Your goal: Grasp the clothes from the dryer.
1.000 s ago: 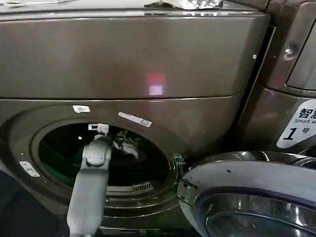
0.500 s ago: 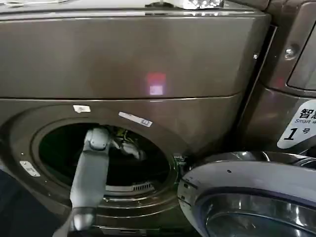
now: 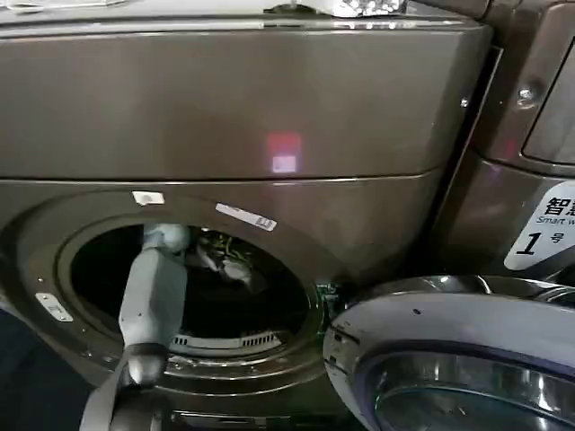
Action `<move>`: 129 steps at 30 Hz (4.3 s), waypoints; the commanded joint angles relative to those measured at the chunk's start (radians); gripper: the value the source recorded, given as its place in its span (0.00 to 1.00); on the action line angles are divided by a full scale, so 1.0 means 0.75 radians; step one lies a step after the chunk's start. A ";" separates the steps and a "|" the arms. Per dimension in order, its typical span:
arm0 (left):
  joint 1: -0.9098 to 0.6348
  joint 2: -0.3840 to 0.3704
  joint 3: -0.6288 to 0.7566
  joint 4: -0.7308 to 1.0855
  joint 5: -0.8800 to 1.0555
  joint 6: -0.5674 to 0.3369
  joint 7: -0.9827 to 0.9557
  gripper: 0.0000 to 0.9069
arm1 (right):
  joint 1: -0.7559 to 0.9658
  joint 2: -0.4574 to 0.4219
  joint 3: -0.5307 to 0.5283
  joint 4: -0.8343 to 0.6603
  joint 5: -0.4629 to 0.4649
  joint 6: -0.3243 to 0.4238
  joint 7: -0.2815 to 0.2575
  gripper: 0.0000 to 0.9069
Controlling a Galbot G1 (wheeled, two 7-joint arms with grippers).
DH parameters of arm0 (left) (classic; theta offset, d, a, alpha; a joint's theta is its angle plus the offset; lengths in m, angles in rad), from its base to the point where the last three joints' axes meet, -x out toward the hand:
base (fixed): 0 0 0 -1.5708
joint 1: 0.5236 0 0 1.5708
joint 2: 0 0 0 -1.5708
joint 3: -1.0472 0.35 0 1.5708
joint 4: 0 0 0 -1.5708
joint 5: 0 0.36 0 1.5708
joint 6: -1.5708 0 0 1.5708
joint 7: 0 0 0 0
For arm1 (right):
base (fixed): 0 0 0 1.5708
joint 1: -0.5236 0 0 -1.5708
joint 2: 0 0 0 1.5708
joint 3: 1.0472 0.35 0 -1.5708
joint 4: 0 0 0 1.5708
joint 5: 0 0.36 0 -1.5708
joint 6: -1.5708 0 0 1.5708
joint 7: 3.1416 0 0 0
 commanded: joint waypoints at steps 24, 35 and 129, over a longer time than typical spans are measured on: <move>-0.145 0.096 0.032 0.188 0.183 -0.233 0.502 1.00 | 0.014 0.007 -0.039 -0.007 -0.027 0.022 -0.006 1.00; -0.189 0.114 0.034 0.421 0.137 -0.170 0.343 1.00 | 0.015 0.010 -0.050 -0.006 -0.030 0.028 -0.009 1.00; 0.173 -0.157 0.080 -0.306 -1.413 0.607 -1.113 0.00 | 0.042 0.048 -0.093 0.135 0.017 0.054 -0.077 1.00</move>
